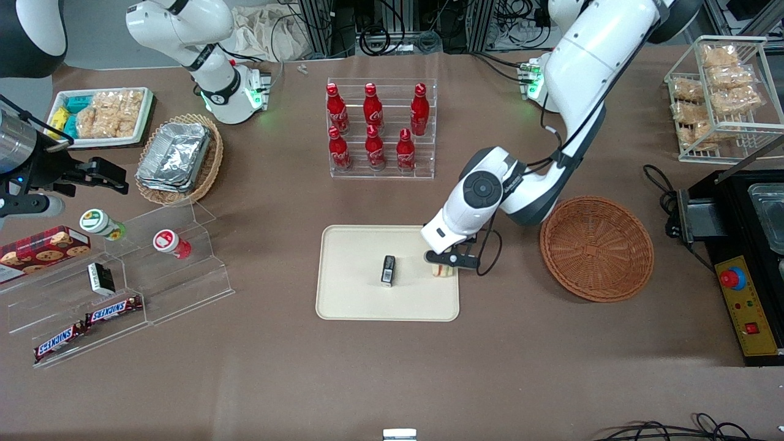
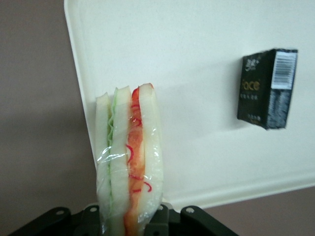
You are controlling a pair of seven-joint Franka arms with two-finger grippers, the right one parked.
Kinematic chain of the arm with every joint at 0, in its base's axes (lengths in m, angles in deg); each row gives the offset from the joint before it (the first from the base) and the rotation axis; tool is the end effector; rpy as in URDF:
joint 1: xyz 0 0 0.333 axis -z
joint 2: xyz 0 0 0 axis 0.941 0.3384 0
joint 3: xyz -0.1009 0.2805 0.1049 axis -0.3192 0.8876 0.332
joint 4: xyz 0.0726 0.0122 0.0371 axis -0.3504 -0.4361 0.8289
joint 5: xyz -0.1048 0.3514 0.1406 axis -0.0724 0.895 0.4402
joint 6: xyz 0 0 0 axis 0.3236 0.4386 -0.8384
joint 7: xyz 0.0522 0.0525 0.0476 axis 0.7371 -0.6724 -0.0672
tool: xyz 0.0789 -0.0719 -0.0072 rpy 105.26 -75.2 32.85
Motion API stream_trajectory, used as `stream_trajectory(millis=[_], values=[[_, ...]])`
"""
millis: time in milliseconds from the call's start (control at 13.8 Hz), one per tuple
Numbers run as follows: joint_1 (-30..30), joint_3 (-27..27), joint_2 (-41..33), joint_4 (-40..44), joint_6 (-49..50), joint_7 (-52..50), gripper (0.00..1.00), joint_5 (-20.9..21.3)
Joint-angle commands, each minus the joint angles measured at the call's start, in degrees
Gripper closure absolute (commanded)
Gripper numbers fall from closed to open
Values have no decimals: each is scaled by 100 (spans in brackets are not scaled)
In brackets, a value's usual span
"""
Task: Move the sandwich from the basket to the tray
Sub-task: 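Lift the sandwich and carry it over the white tray, then lower the sandwich onto the tray beside the black box and release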
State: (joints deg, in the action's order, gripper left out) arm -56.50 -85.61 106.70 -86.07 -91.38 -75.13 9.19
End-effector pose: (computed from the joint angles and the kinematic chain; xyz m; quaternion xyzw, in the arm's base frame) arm 0.5422 -0.3878 0.2365 0.9949 -0.0768 -0.0023 0.0658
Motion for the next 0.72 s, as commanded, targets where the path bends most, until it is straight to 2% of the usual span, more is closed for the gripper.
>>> stream_trajectory(millis=[0, 145, 217, 435, 652], values=[[70, 39, 406, 567, 44, -88, 73, 314], [61, 65, 399, 620, 53, -176, 17, 349], [44, 65, 364, 620, 53, -193, 0, 350], [-70, 65, -118, 603, 289, -342, 0, 315], [-325, 39, -795, 612, 1061, -273, 0, 218]])
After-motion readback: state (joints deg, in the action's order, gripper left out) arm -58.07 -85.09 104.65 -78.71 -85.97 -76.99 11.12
